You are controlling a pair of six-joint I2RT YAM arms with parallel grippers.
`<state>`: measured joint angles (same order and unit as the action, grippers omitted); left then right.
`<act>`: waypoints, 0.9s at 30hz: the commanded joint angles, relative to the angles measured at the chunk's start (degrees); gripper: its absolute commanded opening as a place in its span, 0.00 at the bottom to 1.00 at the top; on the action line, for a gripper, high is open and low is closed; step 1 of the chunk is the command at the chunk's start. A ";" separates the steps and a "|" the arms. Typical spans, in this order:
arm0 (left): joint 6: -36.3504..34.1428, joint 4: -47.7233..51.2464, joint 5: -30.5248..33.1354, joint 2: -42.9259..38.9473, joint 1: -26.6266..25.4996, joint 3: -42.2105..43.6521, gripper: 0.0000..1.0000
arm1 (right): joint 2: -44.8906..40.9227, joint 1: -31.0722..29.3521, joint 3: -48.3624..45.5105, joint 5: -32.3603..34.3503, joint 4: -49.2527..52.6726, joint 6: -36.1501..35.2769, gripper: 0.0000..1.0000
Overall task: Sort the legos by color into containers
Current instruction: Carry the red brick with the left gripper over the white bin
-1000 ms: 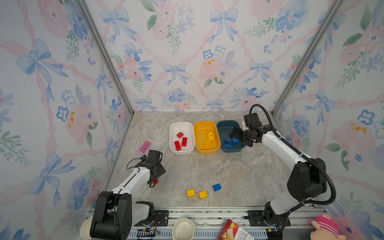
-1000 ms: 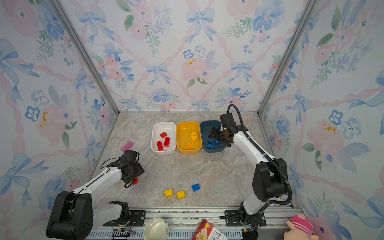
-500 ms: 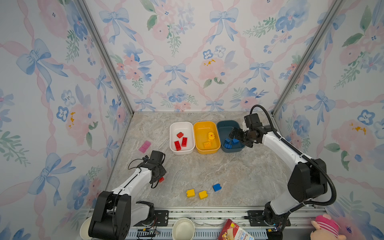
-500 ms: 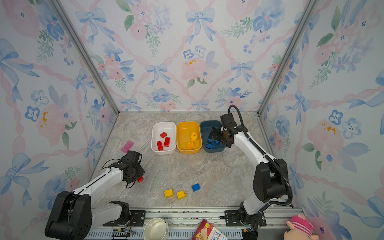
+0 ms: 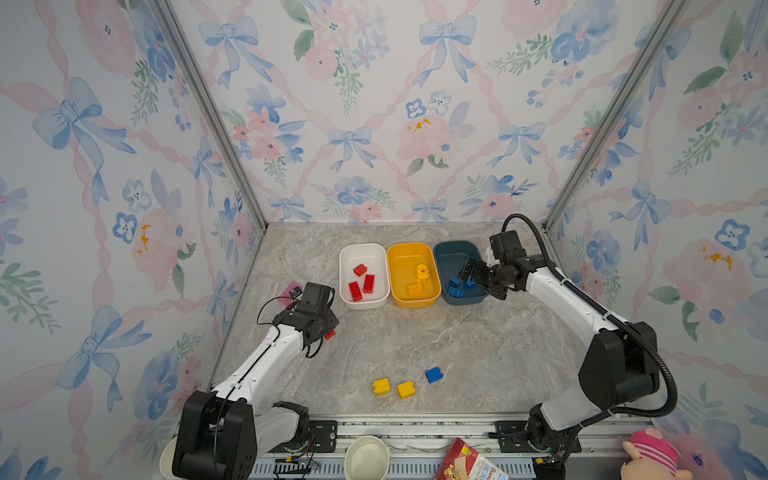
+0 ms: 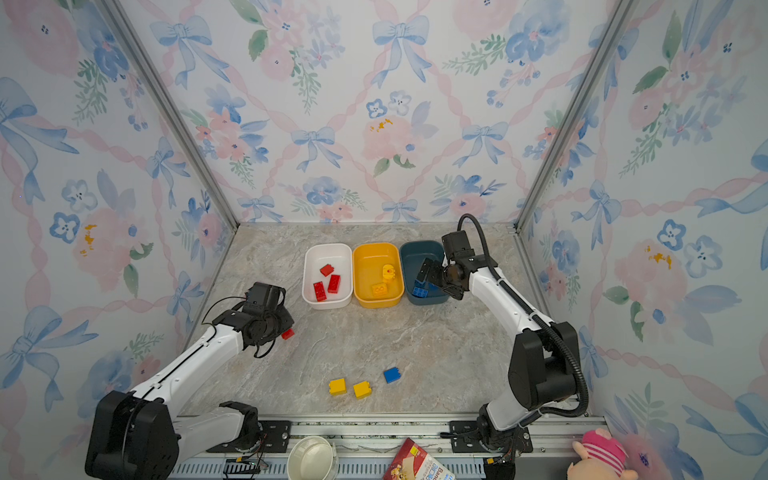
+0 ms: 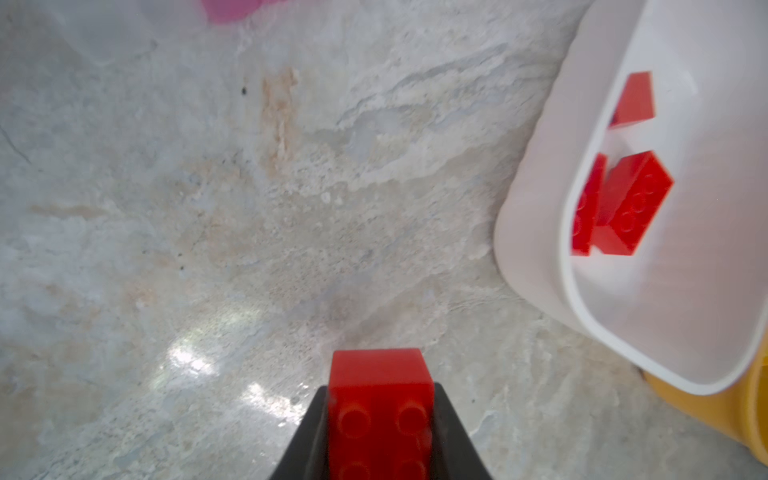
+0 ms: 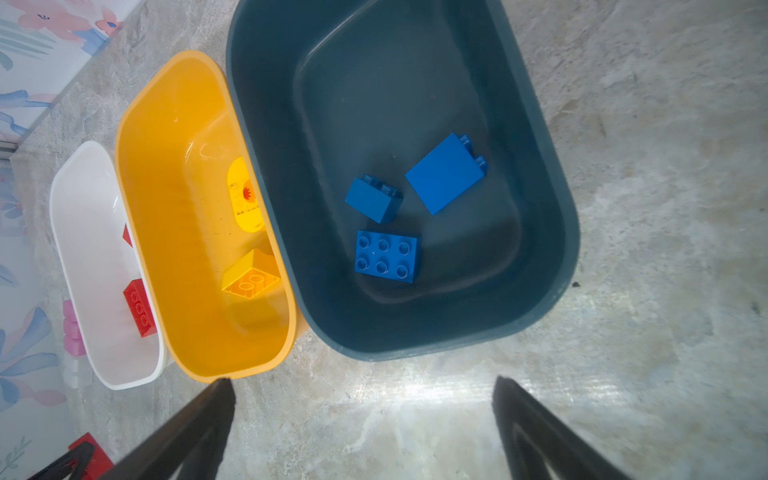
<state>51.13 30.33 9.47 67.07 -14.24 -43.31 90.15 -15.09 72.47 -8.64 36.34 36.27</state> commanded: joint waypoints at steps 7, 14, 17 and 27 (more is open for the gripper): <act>-6.26 0.01 5.19 9.15 -5.99 -16.43 0.20 | -3.03 -1.86 -2.68 -1.33 0.18 2.21 0.97; -12.98 -2.37 4.19 20.93 -9.08 -27.08 0.20 | -3.97 -3.13 -3.20 -1.20 0.57 2.58 0.97; -15.78 -2.96 3.36 26.24 -9.82 -31.01 0.19 | -4.69 -3.28 -3.67 -0.85 0.76 2.82 0.97; -19.76 -3.94 1.52 37.59 -12.63 -36.92 0.20 | -6.55 -3.16 -4.13 0.12 2.25 2.50 0.97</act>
<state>33.47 26.63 12.14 103.35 -26.22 -78.67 84.88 -17.85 69.21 -9.41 36.75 38.54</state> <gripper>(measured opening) 0.308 0.972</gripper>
